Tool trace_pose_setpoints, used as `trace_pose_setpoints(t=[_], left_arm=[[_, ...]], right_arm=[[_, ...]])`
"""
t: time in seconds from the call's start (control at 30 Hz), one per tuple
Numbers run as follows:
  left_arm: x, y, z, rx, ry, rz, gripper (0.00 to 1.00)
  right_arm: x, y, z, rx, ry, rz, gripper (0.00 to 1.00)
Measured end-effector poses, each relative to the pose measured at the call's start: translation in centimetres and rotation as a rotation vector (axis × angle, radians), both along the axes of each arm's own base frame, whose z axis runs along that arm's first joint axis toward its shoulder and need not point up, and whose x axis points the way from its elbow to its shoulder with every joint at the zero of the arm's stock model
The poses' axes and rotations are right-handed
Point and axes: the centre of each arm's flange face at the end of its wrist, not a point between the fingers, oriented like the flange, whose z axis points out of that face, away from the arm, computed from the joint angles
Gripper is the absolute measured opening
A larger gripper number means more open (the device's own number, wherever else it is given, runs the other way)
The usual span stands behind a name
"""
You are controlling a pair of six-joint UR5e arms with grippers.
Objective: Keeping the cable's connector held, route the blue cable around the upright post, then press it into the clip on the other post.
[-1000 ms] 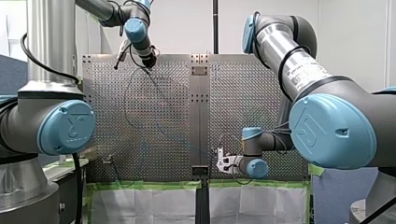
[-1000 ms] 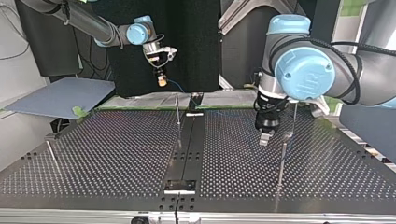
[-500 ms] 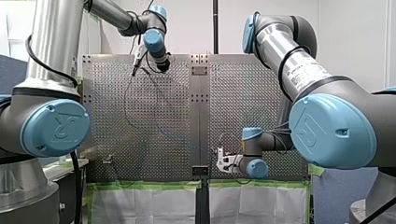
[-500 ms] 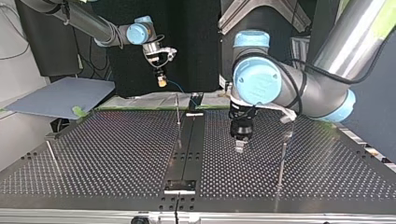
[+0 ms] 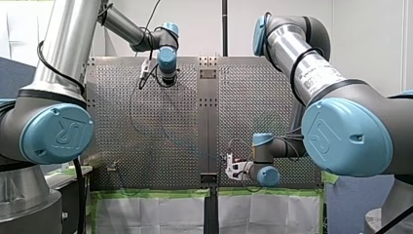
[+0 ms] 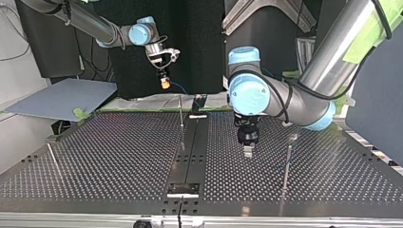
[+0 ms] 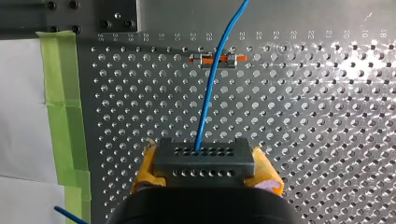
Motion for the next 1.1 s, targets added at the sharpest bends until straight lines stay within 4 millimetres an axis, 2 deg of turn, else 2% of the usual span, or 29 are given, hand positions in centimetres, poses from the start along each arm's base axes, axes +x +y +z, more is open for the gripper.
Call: trace_pose_setpoints(t=[0.2,0.47,0.83,1.1], left_arm=[[0.9,0.7,0.1,0.001,-0.049,0.065,1.0],[2.9,0.3,-3.2,0.044,-0.039,0.084,1.0],[4.6,1.0,-3.7,0.044,-0.09,0.114,1.0],[5.9,1.9,-5.7,0.065,-0.068,0.15,1.0]], right_arm=[[0.0,0.0,0.0,0.0,0.0,0.0,0.0],[0.0,0.0,0.0,0.001,0.0,0.0,0.0],[0.0,0.0,0.0,0.0,0.0,0.0,0.0],[0.0,0.0,0.0,-0.001,0.001,0.0,0.0]])
